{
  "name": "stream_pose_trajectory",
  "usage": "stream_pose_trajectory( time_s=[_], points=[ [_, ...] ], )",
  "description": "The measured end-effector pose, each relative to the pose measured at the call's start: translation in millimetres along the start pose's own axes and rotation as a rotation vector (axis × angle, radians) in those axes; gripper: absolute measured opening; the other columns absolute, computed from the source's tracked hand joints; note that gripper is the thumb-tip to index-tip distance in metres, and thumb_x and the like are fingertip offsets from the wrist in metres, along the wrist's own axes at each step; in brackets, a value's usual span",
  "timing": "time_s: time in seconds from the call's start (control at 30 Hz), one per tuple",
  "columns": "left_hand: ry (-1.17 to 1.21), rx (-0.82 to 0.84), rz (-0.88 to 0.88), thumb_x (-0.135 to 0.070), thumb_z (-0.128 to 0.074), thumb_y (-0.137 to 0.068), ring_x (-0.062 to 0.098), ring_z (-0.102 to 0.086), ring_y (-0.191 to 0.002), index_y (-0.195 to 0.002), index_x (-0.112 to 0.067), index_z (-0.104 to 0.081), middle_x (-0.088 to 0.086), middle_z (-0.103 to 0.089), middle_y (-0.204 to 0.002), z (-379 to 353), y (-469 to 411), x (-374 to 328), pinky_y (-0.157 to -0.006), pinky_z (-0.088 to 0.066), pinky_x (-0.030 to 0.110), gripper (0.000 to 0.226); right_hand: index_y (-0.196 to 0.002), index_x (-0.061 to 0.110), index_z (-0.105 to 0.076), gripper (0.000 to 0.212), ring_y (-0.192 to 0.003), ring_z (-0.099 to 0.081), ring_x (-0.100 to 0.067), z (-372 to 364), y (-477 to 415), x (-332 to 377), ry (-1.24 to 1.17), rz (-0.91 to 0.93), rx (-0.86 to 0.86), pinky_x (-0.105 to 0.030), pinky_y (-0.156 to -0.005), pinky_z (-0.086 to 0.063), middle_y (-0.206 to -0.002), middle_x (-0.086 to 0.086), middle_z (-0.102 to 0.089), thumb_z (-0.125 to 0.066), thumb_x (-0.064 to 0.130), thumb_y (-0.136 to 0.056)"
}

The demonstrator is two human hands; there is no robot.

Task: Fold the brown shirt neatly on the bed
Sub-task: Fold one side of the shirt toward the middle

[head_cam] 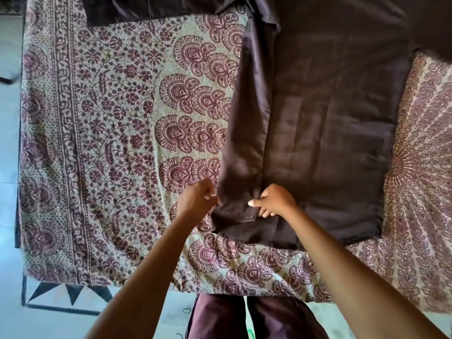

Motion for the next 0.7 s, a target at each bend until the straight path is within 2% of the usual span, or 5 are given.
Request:
stream_pose_trajectory(
  time_s=[0.17,0.27,0.4,0.5,0.7],
  points=[
    [-0.076,0.141,-0.188,-0.013,-0.058,-0.083,0.019,-0.061,-0.09,-0.125,-0.036,-0.052,-0.003,-0.057,-0.113,-4,-14,-25,-0.072,-0.055,0.034,0.048,-0.063,0.01,-0.065,0.04,-0.052,-0.064,-0.011,17,6,7,0.158,-0.055,0.118,-0.02,-0.049,-0.045,-0.056,-0.001,-0.068,-0.065,0.047,-0.079],
    [-0.018,0.105,-0.133,-0.014,-0.054,-0.083,0.022,-0.064,-0.092,-0.109,-0.036,-0.065,-0.003,-0.065,-0.112,19,-38,-34,-0.077,-0.053,0.033,0.036,-0.049,0.014,-0.054,0.053,-0.057,-0.064,-0.015,71,-3,40,0.203,-0.002,-0.223,-0.024,-0.056,-0.044,-0.048,0.0,-0.063,-0.059,0.056,-0.08],
    [0.029,-0.121,-0.157,-0.014,-0.053,-0.084,0.026,-0.066,-0.086,-0.101,-0.033,-0.07,0.001,-0.069,-0.109,80,-93,-69,-0.073,-0.055,0.034,0.031,-0.067,0.015,-0.056,0.031,-0.09,-0.063,-0.029,155,-13,96,0.141,0.076,-0.676,-0.03,-0.067,-0.041,-0.087,-0.008,-0.069,-0.056,0.042,-0.084],
    [0.074,-0.216,-0.161,-0.014,-0.051,-0.084,0.028,-0.065,-0.084,-0.1,-0.031,-0.07,0.003,-0.07,-0.103,123,-140,-97,-0.073,-0.054,0.034,0.03,-0.086,0.019,-0.06,0.016,-0.097,-0.061,-0.029,200,-27,123,0.087,0.112,-0.789,-0.031,-0.072,-0.044,-0.098,-0.007,-0.067,-0.058,0.035,-0.084],
    [0.069,-0.387,-0.152,-0.006,-0.052,-0.083,0.02,-0.061,-0.094,-0.11,-0.025,-0.064,0.002,-0.065,-0.114,194,-228,-134,-0.078,-0.05,0.031,0.035,-0.118,0.014,-0.042,0.046,-0.105,-0.054,-0.031,265,-65,172,0.007,0.23,-0.964,-0.039,-0.075,-0.045,-0.123,-0.009,-0.045,-0.065,0.03,-0.081]
  ],
)
Point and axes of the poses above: each hand's wrist, its own y-axis away from the middle knuckle, its own z-axis out of the back of the hand, x = y × z, the point moved 5 cm from there along -y, towards the middle knuckle
